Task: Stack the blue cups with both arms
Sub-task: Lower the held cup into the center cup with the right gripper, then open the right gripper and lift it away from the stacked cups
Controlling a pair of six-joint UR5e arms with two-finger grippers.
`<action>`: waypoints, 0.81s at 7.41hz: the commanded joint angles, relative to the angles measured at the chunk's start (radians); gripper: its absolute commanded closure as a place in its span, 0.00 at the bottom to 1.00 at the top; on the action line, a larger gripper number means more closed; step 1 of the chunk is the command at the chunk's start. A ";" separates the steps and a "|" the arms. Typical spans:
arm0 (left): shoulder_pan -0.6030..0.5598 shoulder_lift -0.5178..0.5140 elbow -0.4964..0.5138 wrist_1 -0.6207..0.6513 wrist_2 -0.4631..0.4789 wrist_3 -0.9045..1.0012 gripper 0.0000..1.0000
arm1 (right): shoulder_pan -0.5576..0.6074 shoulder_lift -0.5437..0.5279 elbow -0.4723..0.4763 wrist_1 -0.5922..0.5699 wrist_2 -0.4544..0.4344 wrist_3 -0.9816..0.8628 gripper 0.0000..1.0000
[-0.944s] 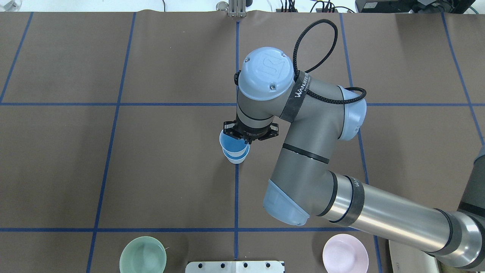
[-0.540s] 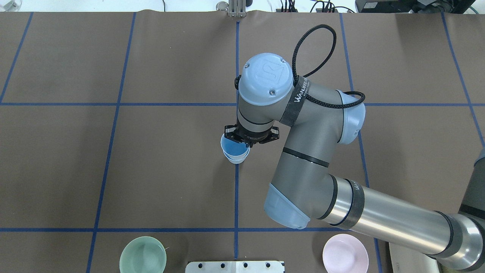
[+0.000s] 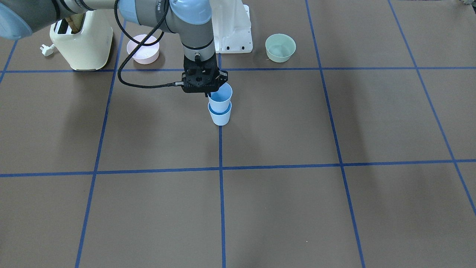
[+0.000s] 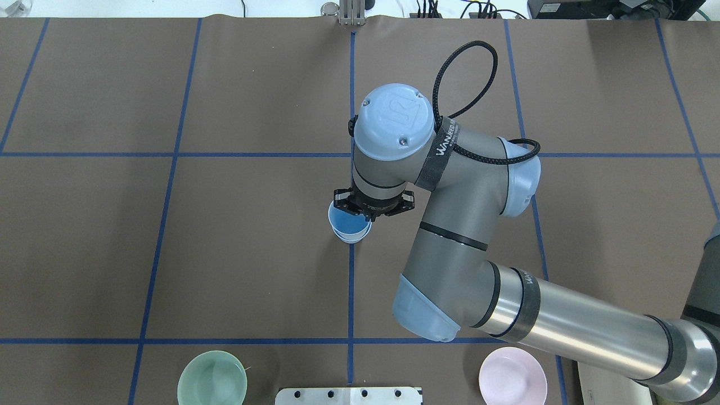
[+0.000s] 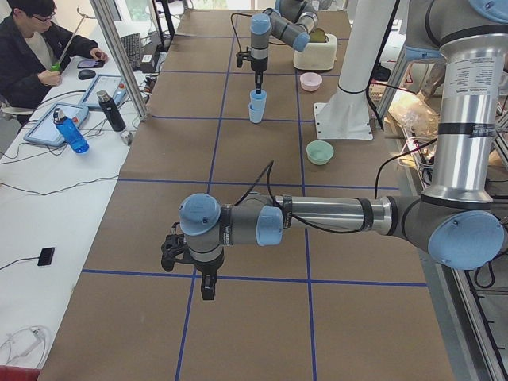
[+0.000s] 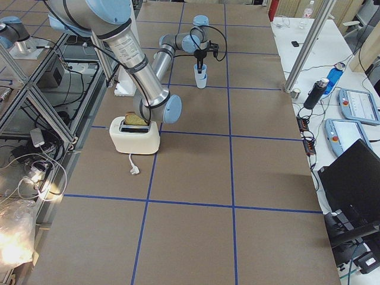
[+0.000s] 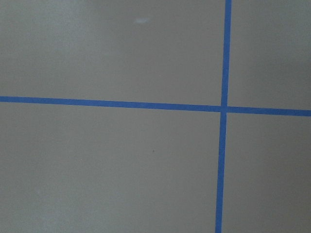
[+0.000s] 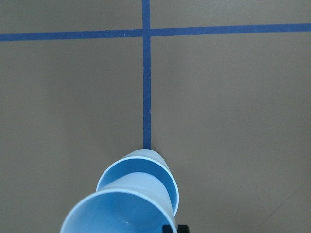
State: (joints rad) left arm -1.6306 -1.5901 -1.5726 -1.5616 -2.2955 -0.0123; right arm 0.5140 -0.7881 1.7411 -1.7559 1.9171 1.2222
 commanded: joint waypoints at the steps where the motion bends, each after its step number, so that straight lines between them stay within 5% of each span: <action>1: 0.000 -0.001 0.000 0.000 -0.001 0.000 0.01 | 0.000 -0.002 -0.032 0.058 -0.018 0.008 0.64; 2: 0.000 -0.001 0.000 0.000 -0.001 0.000 0.01 | 0.001 -0.003 -0.031 0.064 -0.023 0.008 0.23; 3: 0.000 0.001 0.000 0.000 -0.001 0.000 0.01 | 0.007 0.000 -0.023 0.064 -0.036 0.008 0.00; 6: 0.000 0.001 0.000 0.000 0.001 0.000 0.01 | 0.178 -0.019 -0.020 0.058 0.063 -0.076 0.00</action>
State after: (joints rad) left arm -1.6306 -1.5893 -1.5723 -1.5616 -2.2957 -0.0123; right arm 0.6036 -0.7930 1.7203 -1.6957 1.9180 1.1984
